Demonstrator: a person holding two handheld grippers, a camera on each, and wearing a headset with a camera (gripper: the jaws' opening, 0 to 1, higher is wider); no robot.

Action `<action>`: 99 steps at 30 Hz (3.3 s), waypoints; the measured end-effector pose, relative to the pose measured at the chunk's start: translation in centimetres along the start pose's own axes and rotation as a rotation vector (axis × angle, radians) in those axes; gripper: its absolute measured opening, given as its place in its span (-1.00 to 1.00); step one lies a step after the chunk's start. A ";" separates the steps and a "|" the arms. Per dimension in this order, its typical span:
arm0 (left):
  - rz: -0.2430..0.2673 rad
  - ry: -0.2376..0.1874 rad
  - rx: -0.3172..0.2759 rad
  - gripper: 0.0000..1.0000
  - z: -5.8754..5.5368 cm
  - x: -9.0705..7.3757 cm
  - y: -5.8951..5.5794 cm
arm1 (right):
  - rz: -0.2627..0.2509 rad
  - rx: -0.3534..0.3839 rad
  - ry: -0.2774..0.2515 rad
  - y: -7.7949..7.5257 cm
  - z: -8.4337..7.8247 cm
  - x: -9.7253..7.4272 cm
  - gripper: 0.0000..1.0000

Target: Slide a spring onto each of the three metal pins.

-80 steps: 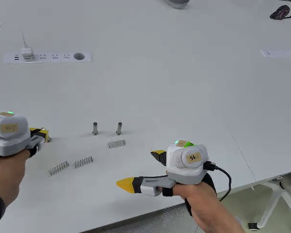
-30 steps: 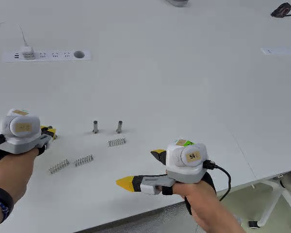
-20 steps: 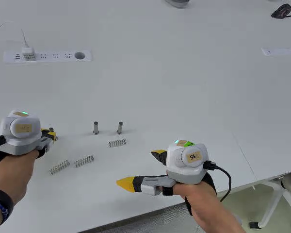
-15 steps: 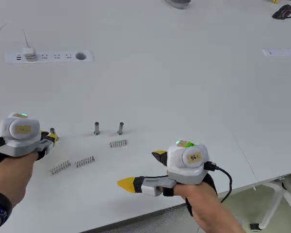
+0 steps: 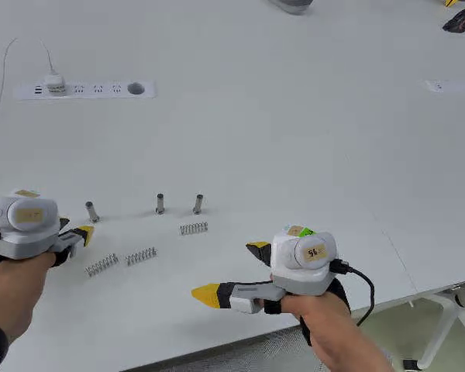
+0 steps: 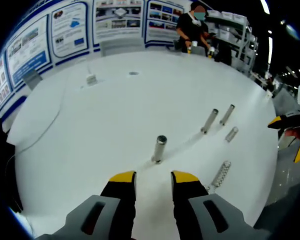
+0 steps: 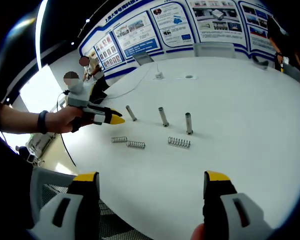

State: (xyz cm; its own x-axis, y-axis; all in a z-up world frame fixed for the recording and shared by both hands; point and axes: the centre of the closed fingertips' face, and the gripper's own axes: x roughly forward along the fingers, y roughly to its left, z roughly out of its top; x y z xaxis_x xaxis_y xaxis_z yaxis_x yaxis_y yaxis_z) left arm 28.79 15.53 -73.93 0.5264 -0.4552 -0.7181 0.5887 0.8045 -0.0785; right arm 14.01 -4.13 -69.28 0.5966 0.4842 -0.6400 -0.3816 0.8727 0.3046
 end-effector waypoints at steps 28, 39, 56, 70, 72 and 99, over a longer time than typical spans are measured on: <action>-0.089 -0.010 0.003 0.02 -1.9 -4.6 -1.6 | 0.017 -0.029 0.007 -0.2 0.3 0.8 0.74; -0.123 -0.030 0.029 0.22 -1.8 -6.5 -1.8 | 0.022 -0.036 0.005 -0.2 0.6 1.0 0.74; -0.172 -0.050 0.041 0.47 -2.6 -9.0 -2.5 | 0.030 -0.055 -0.002 0.1 1.5 1.2 0.75; -0.193 -0.032 0.051 0.55 -3.7 -9.6 -2.7 | 0.038 -0.068 0.011 0.5 1.2 1.4 0.75; -0.198 -0.026 0.070 0.55 -3.9 -9.6 -2.9 | 0.037 -0.067 0.011 0.5 1.1 1.4 0.75; -0.273 0.063 0.202 0.47 -4.3 -7.6 -4.5 | 0.031 -0.047 0.011 0.6 0.2 1.4 0.75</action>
State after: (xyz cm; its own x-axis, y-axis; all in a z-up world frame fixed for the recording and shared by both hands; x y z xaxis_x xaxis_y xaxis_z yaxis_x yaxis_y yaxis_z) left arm 19.51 17.04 -71.15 0.2975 -0.6140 -0.7311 0.8155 0.5617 -0.1398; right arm 14.78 -2.96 -69.85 0.5762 0.5101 -0.6385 -0.4324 0.8533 0.2915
